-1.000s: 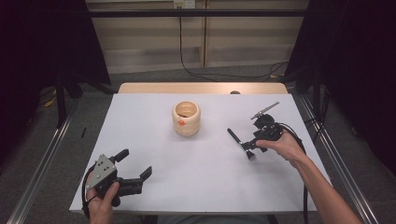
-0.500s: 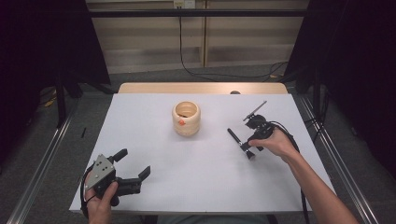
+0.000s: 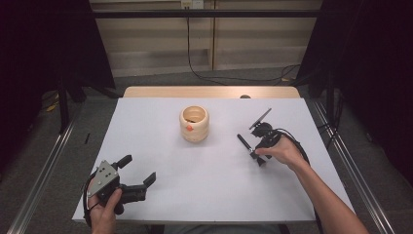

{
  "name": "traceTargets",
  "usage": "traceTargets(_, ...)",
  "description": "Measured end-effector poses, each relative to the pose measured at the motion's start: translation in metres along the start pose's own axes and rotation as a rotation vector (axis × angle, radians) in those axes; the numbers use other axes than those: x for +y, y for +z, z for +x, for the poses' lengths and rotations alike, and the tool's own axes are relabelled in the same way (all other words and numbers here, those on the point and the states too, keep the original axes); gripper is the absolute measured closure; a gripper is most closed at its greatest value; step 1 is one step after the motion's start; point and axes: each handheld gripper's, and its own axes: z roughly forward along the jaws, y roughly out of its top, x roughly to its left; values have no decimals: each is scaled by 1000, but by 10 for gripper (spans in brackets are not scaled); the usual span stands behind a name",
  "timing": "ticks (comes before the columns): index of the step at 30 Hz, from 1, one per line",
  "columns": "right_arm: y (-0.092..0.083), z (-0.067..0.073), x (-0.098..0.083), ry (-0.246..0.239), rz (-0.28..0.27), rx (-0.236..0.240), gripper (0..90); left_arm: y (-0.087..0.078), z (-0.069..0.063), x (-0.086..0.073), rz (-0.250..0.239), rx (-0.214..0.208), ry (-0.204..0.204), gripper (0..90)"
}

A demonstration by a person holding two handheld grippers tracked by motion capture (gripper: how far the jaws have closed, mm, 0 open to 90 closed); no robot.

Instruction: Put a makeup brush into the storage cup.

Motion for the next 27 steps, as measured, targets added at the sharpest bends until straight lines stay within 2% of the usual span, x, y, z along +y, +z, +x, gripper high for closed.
traceTargets(6,2,7,2,-12,20,-51,632,0,-1,0,3,3,8,8)
traceTargets(12,2,9,3,-12,27,-72,664,2,-2,0,6,-4,9,8)
traceTargets(19,1,4,4,21,35,-68,768,1,-2,0,9,-3,16,8)
traceTargets(27,1,1,6,31,47,-53,781,1,-2,0,2,2,8,10)
